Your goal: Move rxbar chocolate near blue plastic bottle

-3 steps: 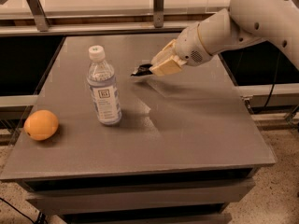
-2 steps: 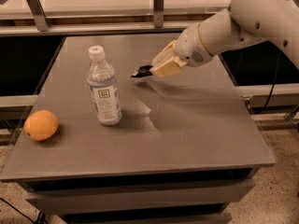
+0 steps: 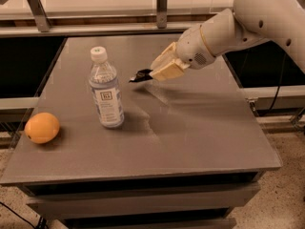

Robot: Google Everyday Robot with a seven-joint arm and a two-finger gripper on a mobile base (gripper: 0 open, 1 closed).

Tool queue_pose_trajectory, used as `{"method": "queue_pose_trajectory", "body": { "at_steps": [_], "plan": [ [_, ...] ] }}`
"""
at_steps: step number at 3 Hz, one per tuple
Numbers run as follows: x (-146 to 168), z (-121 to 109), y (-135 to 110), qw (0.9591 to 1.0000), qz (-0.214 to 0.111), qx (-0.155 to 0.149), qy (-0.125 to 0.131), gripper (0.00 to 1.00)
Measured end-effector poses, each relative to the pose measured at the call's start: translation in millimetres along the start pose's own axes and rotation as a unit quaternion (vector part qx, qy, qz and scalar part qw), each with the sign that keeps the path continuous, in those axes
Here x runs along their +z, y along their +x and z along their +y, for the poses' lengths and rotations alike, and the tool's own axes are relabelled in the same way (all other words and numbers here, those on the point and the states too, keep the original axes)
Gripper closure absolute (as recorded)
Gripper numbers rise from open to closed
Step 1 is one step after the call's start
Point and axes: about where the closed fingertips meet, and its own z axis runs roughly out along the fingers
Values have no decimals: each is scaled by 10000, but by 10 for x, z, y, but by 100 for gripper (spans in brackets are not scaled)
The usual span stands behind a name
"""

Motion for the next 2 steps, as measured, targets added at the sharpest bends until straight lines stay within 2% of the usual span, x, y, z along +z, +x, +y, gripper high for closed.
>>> {"method": "queue_pose_trajectory", "body": {
  "at_steps": [2],
  "plan": [
    [75,116,-116,9983,-308,-230,-437,36]
  ]
}}
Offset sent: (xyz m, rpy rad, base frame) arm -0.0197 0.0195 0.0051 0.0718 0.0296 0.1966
